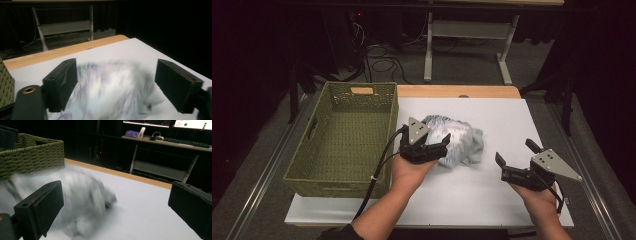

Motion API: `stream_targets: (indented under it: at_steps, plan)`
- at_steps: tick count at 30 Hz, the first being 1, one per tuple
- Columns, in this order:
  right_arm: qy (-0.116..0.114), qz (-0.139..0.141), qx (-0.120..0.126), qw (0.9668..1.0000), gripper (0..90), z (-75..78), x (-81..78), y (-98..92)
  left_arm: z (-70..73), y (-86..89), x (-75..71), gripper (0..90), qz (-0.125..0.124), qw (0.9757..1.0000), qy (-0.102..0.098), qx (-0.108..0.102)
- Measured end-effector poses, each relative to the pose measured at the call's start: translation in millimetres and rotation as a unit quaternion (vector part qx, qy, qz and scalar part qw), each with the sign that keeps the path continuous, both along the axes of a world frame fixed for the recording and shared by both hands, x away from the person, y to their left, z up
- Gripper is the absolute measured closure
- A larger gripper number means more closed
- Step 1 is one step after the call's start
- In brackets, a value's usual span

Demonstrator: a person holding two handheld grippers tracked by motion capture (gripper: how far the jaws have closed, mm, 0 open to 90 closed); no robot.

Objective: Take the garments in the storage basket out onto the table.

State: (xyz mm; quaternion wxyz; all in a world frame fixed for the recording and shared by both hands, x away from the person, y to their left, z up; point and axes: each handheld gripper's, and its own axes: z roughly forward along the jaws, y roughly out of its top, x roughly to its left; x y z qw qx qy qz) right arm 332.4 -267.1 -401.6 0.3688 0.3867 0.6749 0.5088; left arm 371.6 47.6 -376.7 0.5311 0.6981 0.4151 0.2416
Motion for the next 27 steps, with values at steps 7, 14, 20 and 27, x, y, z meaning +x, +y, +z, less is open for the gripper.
stream_targets:
  at_steps: [7,14,20,27]
  plan:
    - [-0.001,-0.001,0.001,1.0,0.7,0.3,-0.3,-0.1,-5.9,-0.7,3.3,15.5,-0.007,0.9997,0.024,0.008]
    - [0.0,0.0,0.0,1.0,0.7,-0.2,0.1,0.3,-5.7,1.5,2.7,16.0,-0.01,0.9996,0.025,0.0]
    - [0.0,0.001,-0.001,1.0,0.7,-0.6,0.0,1.7,-6.7,3.5,-0.7,14.0,-0.015,0.9996,0.024,-0.003]
    - [0.003,0.002,-0.002,1.0,0.7,-2.3,-0.4,2.7,-10.5,7.0,-8.6,6.0,-0.015,0.9998,0.014,0.0]
